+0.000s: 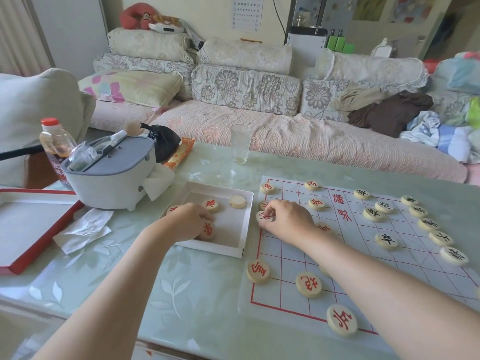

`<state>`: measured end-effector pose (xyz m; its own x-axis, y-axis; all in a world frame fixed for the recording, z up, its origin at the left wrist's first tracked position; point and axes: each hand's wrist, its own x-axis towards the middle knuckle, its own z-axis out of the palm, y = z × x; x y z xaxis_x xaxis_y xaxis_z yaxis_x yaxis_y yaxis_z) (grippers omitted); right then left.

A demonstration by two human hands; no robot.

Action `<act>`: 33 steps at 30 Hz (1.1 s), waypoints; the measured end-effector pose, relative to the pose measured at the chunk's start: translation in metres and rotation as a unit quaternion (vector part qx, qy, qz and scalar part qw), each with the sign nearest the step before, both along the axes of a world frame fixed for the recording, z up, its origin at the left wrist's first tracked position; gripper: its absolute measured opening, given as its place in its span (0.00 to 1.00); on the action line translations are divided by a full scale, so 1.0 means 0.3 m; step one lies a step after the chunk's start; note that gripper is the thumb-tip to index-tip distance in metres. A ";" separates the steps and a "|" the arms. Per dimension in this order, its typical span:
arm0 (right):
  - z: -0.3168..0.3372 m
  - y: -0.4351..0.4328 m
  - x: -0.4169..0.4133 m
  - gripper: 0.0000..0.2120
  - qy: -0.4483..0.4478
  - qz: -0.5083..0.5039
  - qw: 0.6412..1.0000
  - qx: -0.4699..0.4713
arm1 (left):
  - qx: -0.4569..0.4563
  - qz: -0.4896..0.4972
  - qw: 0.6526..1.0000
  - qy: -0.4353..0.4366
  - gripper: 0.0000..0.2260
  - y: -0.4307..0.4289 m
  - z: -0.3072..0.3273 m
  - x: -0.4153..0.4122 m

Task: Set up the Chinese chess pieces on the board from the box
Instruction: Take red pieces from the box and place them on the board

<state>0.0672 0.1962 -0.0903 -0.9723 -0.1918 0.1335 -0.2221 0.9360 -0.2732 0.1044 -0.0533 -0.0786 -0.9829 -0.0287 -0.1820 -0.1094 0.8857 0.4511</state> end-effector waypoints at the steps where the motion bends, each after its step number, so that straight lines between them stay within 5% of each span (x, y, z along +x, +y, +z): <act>1: -0.003 -0.004 -0.003 0.12 -0.003 -0.002 1.000 0.002 | 0.024 0.008 1.000 -0.002 0.15 -0.001 -0.002 0.001; 7: -0.001 -0.015 -0.014 0.10 -0.001 0.009 0.999 0.034 | 0.268 0.066 0.961 -0.012 0.13 0.019 0.011 0.010; 12: 0.021 -0.064 0.003 0.09 0.037 0.074 0.995 -0.053 | 0.297 0.071 0.952 0.029 0.07 0.029 0.020 -0.009; 17: 0.054 -0.176 0.029 0.19 -0.005 0.175 0.974 -0.143 | 0.405 0.137 0.901 0.078 0.10 0.022 0.049 -0.023; 25: 0.043 -0.264 0.023 0.18 0.033 0.203 0.953 -0.224 | 0.432 0.109 0.893 0.070 0.10 -0.016 0.049 0.006; 28: 0.030 -0.267 0.022 0.16 0.039 0.195 0.959 -0.202 | 0.392 0.110 0.910 0.072 0.08 -0.022 0.043 -0.010; 33: 0.026 -0.218 -0.013 0.15 0.048 0.135 0.977 -0.158 | 0.052 0.075 0.987 0.134 0.18 -0.079 -0.004 -0.061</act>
